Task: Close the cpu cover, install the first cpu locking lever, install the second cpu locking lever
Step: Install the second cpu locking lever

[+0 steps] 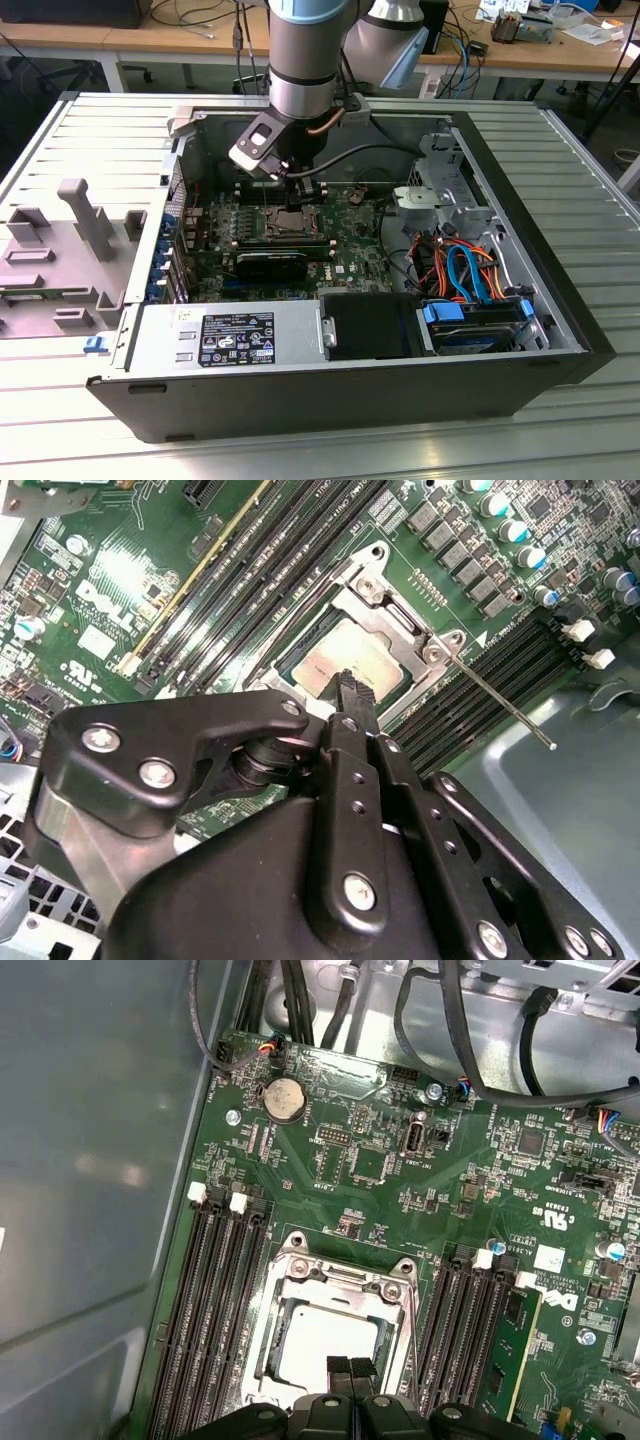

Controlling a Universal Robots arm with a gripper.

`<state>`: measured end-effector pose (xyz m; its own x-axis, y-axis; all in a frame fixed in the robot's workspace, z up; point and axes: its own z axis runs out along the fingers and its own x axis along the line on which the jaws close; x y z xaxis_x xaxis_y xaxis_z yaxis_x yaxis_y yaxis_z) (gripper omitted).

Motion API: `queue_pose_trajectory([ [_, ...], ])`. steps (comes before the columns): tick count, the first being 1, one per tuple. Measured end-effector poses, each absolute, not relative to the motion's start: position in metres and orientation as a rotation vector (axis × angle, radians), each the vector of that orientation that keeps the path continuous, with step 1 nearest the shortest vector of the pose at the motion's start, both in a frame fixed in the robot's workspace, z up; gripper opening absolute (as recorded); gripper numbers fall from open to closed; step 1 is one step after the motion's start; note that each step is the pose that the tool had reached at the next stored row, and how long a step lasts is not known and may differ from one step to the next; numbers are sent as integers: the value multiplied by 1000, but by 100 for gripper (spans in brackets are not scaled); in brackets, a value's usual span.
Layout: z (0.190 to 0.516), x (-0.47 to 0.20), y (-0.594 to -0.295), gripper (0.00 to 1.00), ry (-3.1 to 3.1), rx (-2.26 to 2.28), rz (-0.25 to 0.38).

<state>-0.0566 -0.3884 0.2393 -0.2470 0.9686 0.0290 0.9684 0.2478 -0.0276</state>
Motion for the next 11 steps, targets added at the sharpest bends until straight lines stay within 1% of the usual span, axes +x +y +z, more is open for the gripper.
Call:
queue_pose_trajectory([
  [11, 239, -57, -388, 11, -2481, -1861, 7],
])
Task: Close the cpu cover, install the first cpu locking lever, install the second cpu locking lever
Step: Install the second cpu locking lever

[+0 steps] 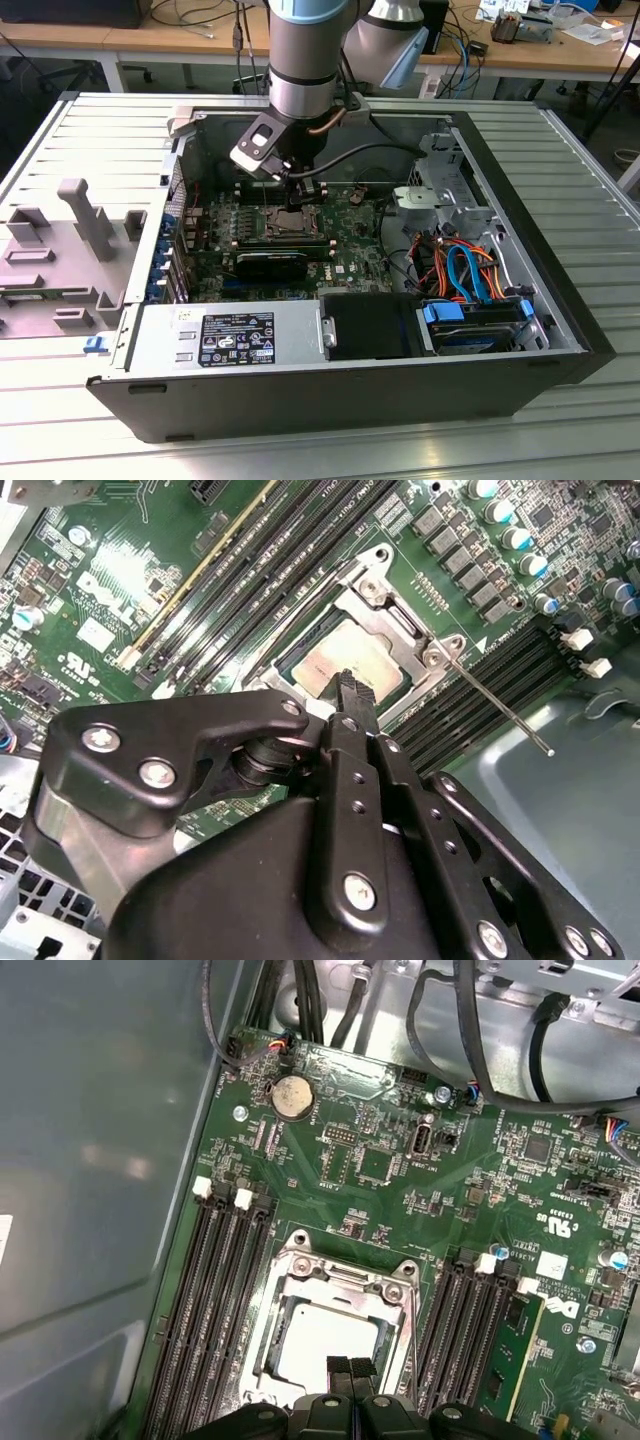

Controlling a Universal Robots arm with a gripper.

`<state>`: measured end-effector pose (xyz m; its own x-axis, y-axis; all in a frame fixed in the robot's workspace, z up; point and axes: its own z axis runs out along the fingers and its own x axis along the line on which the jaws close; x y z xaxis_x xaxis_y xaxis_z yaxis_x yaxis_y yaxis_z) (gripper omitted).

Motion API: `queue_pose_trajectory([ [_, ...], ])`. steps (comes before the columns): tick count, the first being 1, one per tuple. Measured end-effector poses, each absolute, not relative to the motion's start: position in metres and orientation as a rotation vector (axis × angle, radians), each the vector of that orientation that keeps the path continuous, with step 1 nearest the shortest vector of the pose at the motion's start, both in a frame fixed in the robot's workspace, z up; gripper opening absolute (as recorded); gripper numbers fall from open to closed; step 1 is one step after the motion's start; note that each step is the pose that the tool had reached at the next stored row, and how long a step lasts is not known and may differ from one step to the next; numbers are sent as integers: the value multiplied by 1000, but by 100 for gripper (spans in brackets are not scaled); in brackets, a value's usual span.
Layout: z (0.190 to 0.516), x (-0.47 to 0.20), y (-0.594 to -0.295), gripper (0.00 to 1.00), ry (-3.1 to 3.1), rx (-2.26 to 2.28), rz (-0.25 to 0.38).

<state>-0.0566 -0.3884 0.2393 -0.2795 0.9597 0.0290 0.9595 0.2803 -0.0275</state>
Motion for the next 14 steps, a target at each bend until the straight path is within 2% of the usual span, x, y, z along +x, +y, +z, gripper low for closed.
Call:
queue_pose_trajectory([
  [14, 239, -57, -388, 11, -2528, -1798, 9],
])
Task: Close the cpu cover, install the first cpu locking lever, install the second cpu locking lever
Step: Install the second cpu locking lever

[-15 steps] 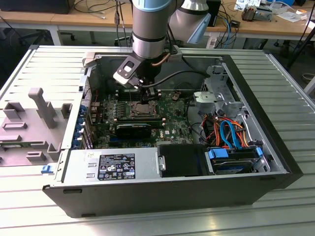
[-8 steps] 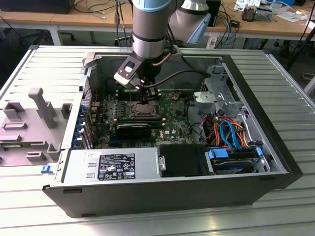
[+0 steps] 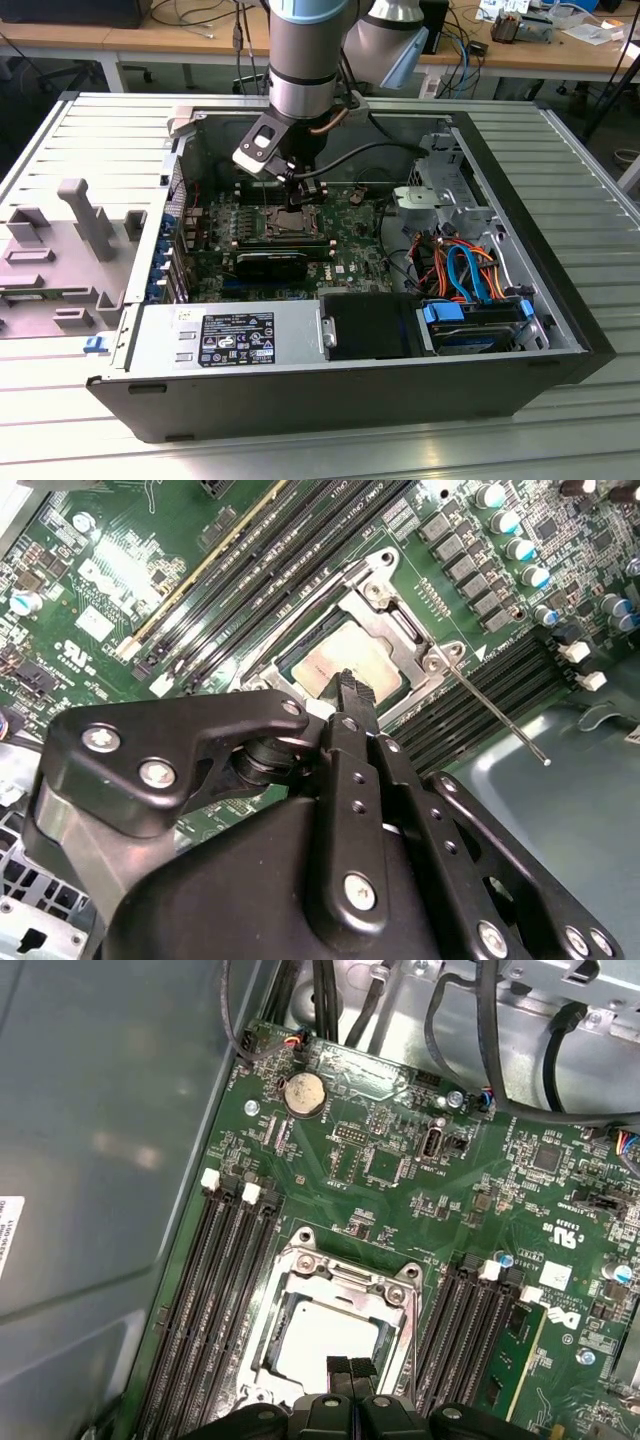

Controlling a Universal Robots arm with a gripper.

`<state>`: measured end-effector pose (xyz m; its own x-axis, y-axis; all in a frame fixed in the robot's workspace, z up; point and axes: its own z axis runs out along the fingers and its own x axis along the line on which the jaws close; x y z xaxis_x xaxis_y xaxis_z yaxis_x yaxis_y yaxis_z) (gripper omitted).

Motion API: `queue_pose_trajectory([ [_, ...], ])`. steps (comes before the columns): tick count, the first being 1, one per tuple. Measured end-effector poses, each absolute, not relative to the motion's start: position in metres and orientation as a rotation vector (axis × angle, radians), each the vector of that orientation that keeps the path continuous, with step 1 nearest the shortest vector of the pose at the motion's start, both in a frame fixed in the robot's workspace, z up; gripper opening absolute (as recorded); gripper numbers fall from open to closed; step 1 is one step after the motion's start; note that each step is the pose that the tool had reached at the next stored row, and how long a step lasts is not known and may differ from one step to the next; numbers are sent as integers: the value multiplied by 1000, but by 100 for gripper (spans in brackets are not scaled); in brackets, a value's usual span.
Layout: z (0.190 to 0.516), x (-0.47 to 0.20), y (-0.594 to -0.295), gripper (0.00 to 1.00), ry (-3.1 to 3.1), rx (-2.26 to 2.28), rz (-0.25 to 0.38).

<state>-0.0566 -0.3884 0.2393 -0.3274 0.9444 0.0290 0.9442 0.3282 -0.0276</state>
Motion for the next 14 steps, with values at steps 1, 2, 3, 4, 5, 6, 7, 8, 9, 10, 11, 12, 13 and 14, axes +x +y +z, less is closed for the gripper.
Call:
queue_pose_trajectory([
  [1, 239, -57, -388, 11, -2532, -1791, 9],
  [2, 239, -57, -388, 11, -2535, -1787, 9],
  [3, 239, -57, -388, 11, -2538, -1784, 9],
  [4, 239, -57, -388, 11, -2542, -1778, 9],
  [5, 239, -57, -388, 11, -2544, -1774, 9],
  [6, 239, -57, -388, 11, -2547, -1771, 9],
  [7, 239, -57, -388, 11, -2549, -1767, 10],
  [8, 239, -57, -388, 11, -2552, -1764, 10],
  [9, 239, -57, -388, 11, -2556, -1758, 10],
  [10, 239, -57, -388, 11, -2559, -1754, 10],
  [11, 239, -57, -388, 11, -2564, -1747, 10],
  [12, 239, -57, -388, 11, -2567, -1742, 10],
  [13, 239, -57, -388, 11, -2569, -1739, 10],
  [14, 239, -57, -388, 11, -2571, -1736, 10],
])
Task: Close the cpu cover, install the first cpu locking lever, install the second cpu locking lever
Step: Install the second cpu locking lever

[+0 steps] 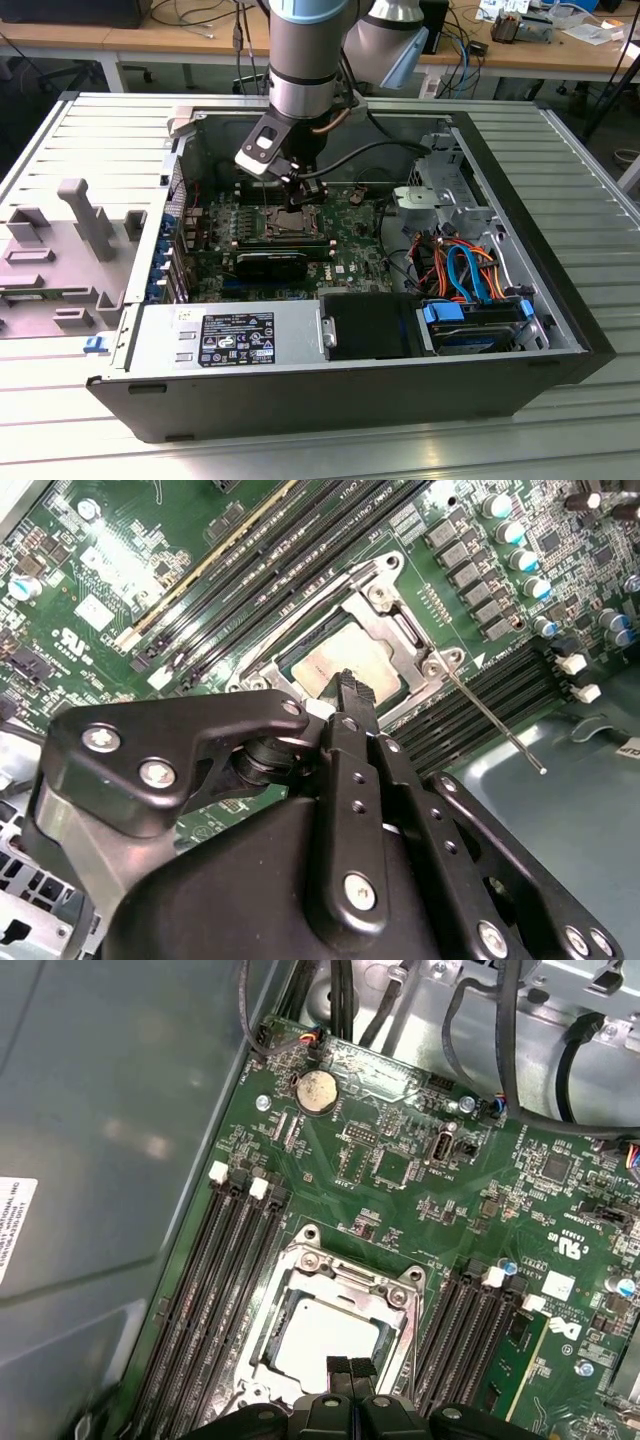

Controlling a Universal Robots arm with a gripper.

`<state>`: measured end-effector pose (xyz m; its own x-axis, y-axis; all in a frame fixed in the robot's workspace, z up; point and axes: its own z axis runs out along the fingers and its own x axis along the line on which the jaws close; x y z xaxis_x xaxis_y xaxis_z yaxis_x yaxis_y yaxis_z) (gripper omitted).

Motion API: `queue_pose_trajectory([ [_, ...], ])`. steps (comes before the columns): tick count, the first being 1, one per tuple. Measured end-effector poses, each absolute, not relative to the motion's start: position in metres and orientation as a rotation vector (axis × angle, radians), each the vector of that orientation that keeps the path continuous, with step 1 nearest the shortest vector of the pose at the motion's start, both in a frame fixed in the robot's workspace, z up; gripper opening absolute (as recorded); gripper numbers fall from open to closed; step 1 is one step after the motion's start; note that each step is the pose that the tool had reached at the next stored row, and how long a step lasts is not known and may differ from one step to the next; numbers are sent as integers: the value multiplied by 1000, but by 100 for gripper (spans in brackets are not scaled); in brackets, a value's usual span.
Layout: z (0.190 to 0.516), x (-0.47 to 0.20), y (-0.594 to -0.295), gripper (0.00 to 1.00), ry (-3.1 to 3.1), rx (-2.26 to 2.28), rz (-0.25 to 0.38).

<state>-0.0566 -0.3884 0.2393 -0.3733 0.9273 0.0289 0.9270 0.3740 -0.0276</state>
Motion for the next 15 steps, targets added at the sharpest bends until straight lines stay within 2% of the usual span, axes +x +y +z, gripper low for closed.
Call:
queue_pose_trajectory([
  [15, 239, -57, -388, 11, -2637, -1635, 13],
])
